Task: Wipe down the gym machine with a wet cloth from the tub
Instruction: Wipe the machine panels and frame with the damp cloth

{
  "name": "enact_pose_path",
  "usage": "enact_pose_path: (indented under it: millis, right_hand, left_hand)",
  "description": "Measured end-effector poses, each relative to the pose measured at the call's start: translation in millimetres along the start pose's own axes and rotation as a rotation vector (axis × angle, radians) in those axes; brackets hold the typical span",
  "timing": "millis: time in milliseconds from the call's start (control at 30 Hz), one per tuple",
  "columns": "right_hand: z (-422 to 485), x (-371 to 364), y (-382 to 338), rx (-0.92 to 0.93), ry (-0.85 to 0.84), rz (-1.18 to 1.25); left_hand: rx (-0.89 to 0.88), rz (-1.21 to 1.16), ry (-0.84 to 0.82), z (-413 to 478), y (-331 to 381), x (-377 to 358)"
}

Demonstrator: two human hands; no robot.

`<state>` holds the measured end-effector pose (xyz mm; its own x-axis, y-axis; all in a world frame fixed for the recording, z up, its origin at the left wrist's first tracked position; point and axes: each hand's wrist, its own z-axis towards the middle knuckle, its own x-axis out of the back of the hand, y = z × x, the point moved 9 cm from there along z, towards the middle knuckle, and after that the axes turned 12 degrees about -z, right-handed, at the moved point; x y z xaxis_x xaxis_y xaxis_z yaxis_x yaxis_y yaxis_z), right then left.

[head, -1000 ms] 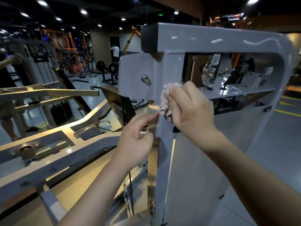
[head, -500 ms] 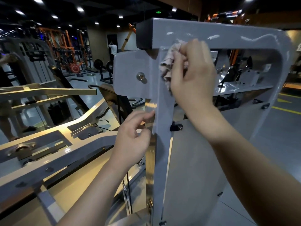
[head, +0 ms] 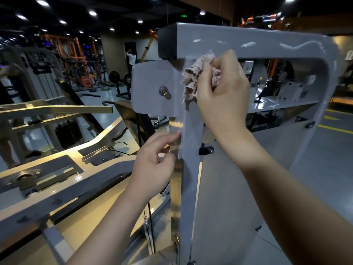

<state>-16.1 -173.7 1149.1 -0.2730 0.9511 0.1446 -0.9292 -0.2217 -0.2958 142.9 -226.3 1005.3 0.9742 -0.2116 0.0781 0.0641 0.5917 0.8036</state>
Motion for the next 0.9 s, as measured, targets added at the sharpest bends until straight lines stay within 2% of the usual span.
enact_pose_path:
  millis: [133, 267, 400, 600, 800, 900]
  right_hand:
    - [-2, -4, -20, 0.107, -0.050, -0.077]
    - [4, -4, 3, -0.090, -0.043, 0.044]
    - [-3, -5, -15, 0.068, -0.114, -0.043]
    - [-14, 0, -6, -0.047, -0.117, 0.039]
    - [-90, -10, 6, -0.043, -0.384, -0.153]
    - [-104, -6, 0, -0.017, -0.490, -0.091]
  left_hand:
    - [0.010, 0.012, -0.014, 1, -1, 0]
    - [0.019, 0.037, -0.009, 2, 0, 4]
    - [0.031, 0.057, -0.020, 2, 4, 2]
    - [0.104, 0.129, -0.109, -3, 11, 3]
    - [0.200, 0.042, -0.004, -20, 13, 15]
    - [0.220, -0.110, -0.050, -28, 18, 10]
